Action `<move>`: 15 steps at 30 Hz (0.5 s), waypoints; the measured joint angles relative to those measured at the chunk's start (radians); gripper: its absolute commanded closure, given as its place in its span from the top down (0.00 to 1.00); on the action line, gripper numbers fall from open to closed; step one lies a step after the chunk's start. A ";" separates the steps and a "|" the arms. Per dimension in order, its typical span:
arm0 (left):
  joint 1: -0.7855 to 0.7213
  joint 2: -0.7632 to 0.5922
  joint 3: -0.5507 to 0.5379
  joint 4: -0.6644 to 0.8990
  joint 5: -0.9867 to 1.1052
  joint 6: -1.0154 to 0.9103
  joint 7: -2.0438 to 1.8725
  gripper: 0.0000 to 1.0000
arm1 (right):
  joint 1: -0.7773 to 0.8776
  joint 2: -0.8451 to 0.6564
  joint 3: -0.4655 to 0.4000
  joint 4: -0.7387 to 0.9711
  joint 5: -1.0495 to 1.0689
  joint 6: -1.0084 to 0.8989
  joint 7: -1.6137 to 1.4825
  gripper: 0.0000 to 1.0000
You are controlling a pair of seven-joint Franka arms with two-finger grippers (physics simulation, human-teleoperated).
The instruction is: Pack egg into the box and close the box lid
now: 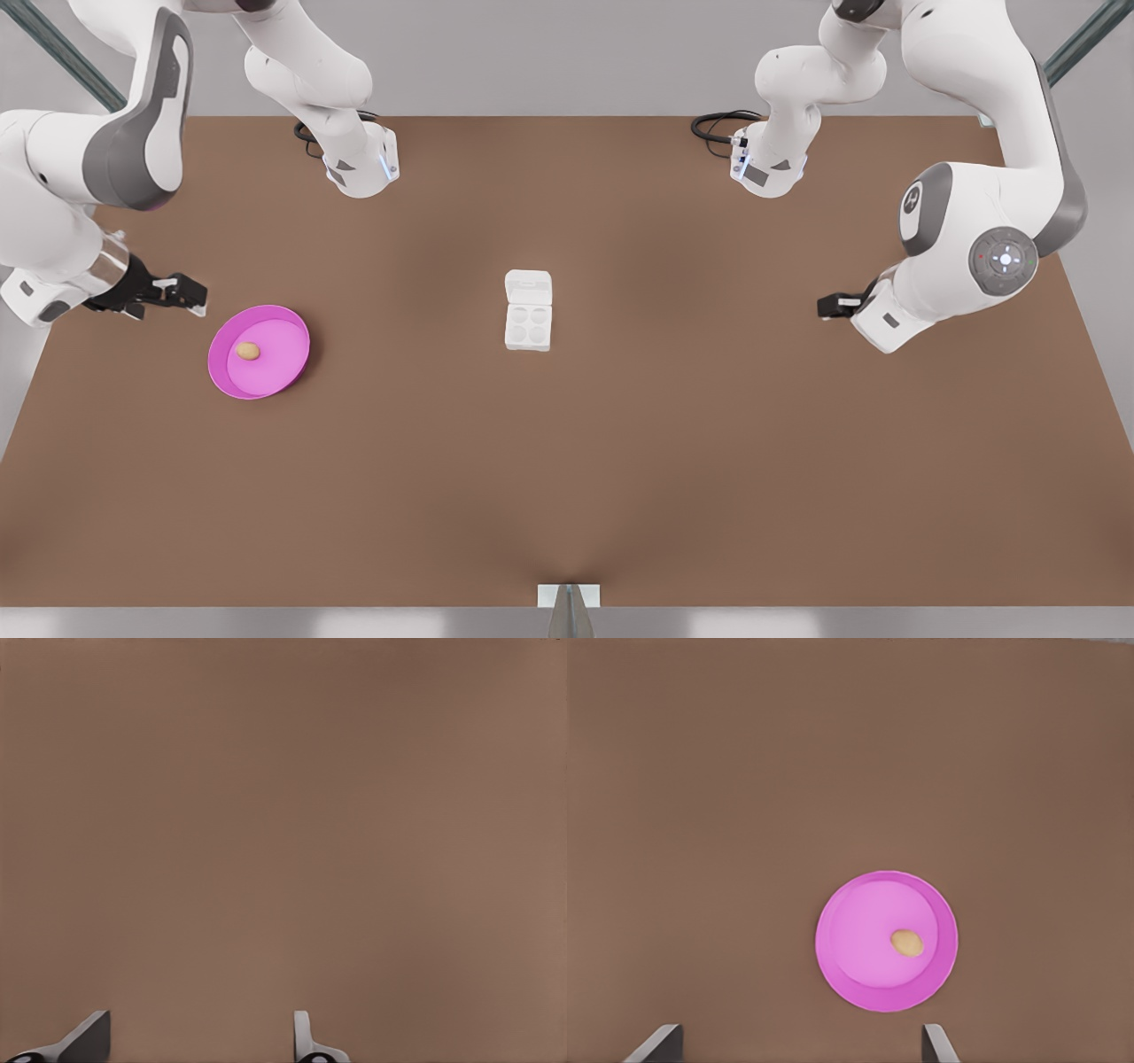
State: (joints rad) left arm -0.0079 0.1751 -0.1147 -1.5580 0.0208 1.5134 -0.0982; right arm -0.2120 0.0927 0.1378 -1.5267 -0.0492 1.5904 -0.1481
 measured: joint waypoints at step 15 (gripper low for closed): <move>0.003 0.018 0.001 -0.001 -0.001 0.006 -0.013 1.00 | -0.086 0.331 -0.026 -0.204 -0.057 0.341 -0.424 1.00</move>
State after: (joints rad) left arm -0.0044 0.1927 -0.1136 -1.5592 0.0193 1.5198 -0.1116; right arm -0.2976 0.4240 0.1118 -1.7304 -0.1061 1.9311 -0.5726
